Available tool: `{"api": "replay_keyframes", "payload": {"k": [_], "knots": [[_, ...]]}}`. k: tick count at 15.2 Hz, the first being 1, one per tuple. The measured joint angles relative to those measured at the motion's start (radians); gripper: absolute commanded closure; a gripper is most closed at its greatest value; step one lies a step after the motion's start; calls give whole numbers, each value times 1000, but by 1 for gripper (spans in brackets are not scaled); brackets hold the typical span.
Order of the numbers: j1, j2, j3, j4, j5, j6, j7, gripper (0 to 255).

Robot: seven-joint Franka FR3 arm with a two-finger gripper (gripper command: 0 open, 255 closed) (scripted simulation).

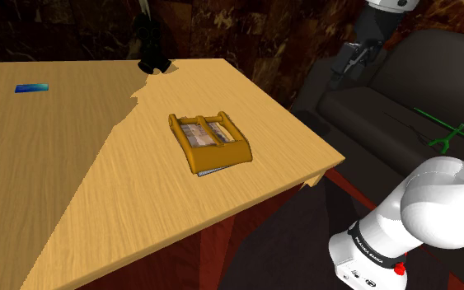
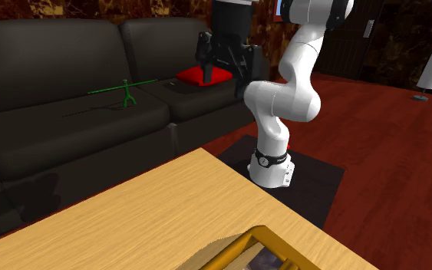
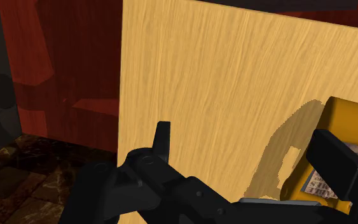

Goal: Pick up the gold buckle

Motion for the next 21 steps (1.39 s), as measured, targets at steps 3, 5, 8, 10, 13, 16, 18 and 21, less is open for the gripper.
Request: {"api": "replay_keyframes", "payload": {"k": [3, 5, 8, 10, 13, 16, 18, 21], "knots": [[6, 20, 22, -10, 16, 23, 29, 0], [11, 61, 49, -9, 34, 54, 67, 0], [18, 146, 93, 6, 59, 110, 126, 0], [23, 215, 127, 22, 75, 155, 173, 0], [29, 305, 171, 49, 90, 205, 237, 0], [34, 402, 216, 88, 98, 250, 303, 0], [35, 475, 242, 118, 96, 283, 345, 0], [39, 581, 279, 177, 86, 317, 411, 0]]}}
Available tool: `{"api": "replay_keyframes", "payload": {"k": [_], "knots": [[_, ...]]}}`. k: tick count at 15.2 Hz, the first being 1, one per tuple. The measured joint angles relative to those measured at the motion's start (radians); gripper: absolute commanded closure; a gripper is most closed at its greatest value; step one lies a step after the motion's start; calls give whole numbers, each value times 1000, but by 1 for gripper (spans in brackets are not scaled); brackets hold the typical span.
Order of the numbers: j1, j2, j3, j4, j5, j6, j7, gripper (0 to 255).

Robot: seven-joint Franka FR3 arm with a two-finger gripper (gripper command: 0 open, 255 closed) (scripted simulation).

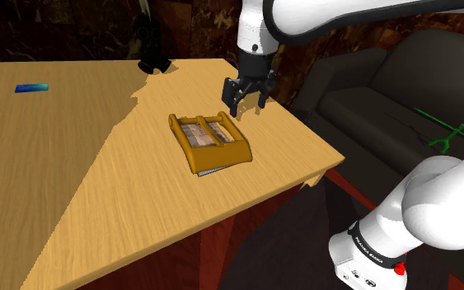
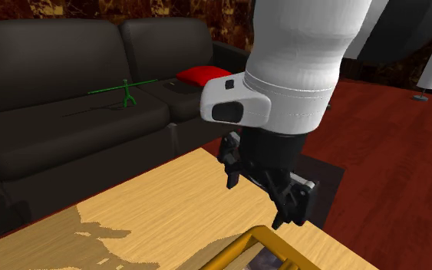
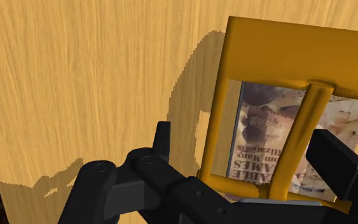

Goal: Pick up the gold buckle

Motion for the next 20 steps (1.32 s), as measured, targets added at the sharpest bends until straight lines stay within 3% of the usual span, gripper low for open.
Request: {"api": "replay_keyframes", "payload": {"k": [7, 15, 16, 20], "knots": [[22, 276, 59, 175, -65, 60, 151, 0], [32, 339, 65, 149, -89, 140, 190, 0], [32, 343, 65, 146, -91, 146, 192, 255], [33, 346, 65, 145, -92, 151, 193, 255]]}}
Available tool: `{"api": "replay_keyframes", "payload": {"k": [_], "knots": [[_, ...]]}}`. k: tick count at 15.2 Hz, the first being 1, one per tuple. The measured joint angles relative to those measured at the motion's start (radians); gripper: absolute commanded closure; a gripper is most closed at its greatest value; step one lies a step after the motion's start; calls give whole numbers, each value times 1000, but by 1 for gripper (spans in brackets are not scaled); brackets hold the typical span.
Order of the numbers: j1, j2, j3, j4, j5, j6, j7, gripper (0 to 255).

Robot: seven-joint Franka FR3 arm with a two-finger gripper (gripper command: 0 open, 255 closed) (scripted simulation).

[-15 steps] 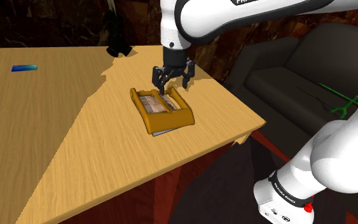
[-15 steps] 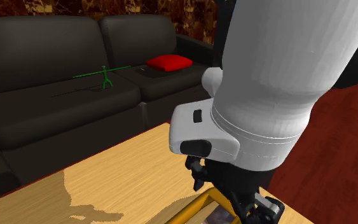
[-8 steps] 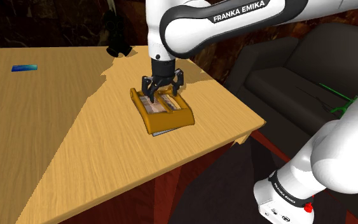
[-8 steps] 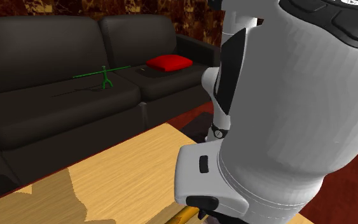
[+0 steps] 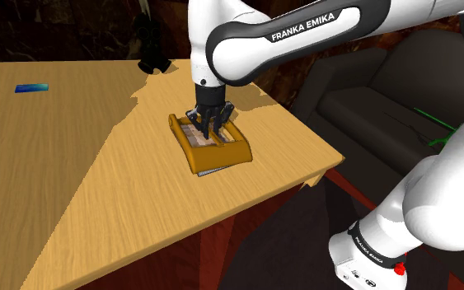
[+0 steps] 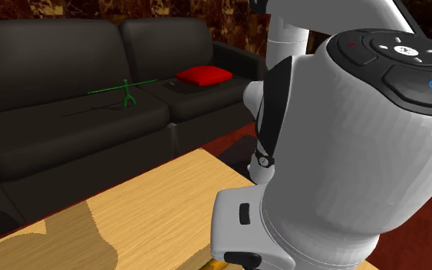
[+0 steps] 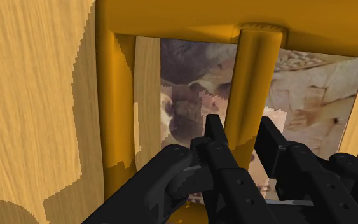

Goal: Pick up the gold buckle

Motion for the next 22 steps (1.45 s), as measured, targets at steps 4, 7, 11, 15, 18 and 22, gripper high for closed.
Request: {"api": "replay_keyframes", "payload": {"k": [4, 7, 11, 15, 18, 22], "knots": [[0, 0, 0, 0, 0, 0, 0, 255], [0, -2, 0, 3, 1, -5, -1, 255], [0, -17, 2, 34, 9, -50, -7, 255], [-2, -42, 1, 61, 21, -99, -19, 255], [-3, -50, 1, 91, 25, -136, -24, 255], [-4, -63, 1, 127, 31, -183, -31, 255]]}}
